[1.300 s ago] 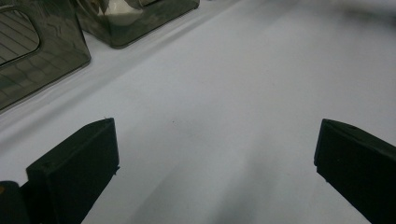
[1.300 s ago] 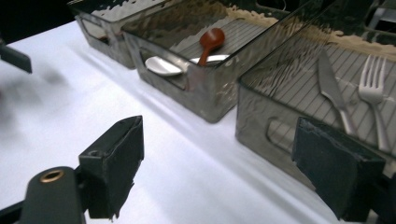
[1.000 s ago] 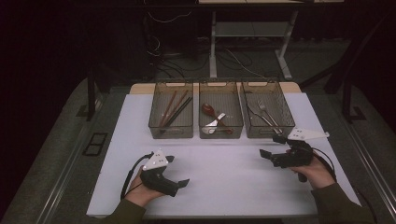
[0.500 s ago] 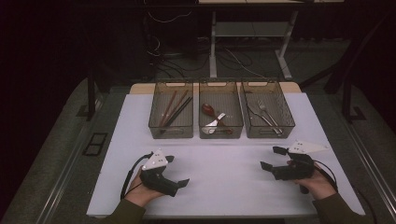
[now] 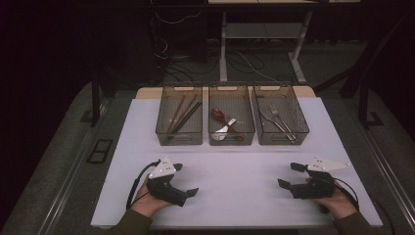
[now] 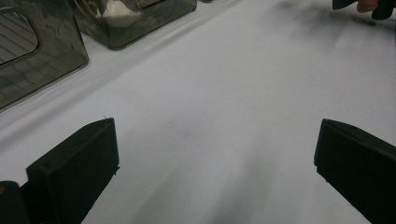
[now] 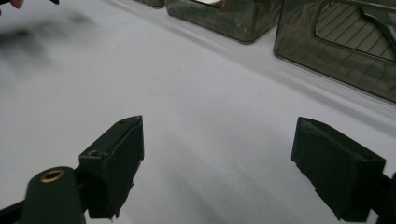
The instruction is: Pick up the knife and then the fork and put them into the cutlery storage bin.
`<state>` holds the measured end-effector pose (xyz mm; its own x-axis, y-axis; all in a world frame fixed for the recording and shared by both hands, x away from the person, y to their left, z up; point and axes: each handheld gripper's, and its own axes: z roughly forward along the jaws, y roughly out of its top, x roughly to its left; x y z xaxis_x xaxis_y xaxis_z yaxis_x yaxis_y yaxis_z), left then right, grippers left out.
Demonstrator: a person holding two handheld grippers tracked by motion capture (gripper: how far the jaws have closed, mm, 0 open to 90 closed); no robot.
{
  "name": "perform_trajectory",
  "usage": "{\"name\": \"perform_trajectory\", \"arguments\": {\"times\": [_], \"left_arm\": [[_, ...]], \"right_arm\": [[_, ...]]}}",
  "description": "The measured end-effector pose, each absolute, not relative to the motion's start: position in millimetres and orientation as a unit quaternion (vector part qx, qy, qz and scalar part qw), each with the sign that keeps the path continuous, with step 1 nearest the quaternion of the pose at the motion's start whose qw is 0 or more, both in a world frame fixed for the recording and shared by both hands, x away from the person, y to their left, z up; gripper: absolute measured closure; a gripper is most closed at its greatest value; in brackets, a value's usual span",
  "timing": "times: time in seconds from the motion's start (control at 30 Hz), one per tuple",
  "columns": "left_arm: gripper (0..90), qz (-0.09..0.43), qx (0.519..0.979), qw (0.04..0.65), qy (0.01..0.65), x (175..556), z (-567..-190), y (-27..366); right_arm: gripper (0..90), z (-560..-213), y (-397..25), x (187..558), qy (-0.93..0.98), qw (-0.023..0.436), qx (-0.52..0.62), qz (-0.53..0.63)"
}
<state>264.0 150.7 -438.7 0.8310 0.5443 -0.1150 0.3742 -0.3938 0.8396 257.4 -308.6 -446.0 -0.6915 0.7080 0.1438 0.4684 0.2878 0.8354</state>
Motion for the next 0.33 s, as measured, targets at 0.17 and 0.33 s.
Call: {"name": "perform_trajectory", "arguments": {"times": [0.17, 0.33], "left_arm": [[0.0, 0.088, 0.83, 0.477, 0.277, 264.0, -438.7, 151.0], [0.0, 0.086, 0.83, 0.477, 0.277, 264.0, -438.7, 151.0]], "right_arm": [[16.6, -447.1, -304.5, 254.1, 0.795, 0.129, 0.364, 0.467], [16.6, -448.1, -302.9, 254.0, 0.8, 0.129, 0.36, 0.463]]}}
